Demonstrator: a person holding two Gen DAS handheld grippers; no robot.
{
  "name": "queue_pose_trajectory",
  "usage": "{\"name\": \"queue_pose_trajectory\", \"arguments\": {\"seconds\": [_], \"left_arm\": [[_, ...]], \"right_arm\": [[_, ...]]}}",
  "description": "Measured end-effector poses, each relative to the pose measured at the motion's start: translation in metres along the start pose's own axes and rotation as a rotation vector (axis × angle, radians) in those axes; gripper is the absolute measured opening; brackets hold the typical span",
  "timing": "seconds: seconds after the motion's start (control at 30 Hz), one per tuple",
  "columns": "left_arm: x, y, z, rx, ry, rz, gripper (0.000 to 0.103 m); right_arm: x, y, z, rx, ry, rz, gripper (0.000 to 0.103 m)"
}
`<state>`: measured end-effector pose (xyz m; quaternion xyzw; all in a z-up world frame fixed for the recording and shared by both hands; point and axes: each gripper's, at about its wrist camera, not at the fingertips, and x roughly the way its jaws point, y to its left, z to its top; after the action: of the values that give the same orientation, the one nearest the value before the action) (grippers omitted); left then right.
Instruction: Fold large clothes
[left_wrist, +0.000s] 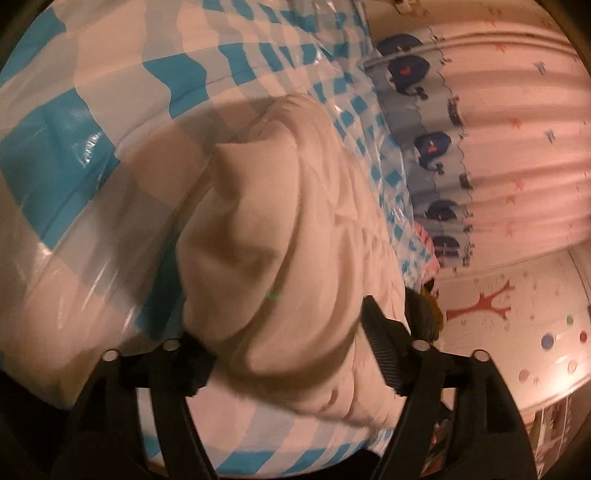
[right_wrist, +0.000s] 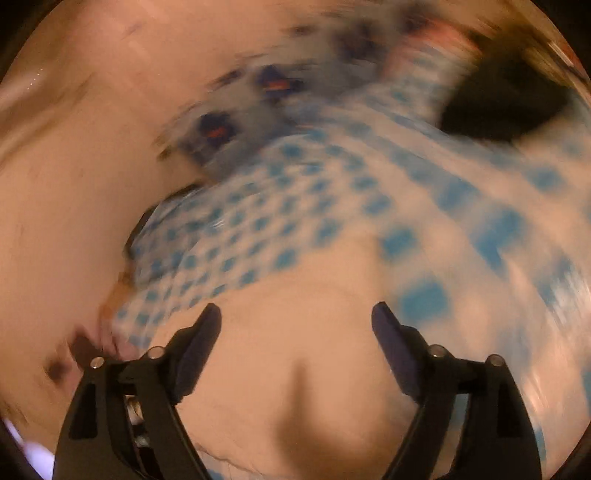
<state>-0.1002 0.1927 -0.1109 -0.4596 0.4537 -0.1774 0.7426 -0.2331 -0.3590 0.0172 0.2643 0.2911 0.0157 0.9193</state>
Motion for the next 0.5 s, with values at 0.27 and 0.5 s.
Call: {"name": "queue_pose_trajectory", "arguments": {"seconds": [0.27, 0.5], "left_arm": [[-0.004, 0.004, 0.008, -0.051, -0.06, -0.016, 0.078], [0.024, -0.008, 0.024, -0.009, -0.103, 0.042, 0.086]], "right_arm": [[0.143, 0.058, -0.091, -0.425, 0.296, -0.209, 0.09], [0.141, 0.156, -0.039, -0.51, 0.147, -0.124, 0.092]]}}
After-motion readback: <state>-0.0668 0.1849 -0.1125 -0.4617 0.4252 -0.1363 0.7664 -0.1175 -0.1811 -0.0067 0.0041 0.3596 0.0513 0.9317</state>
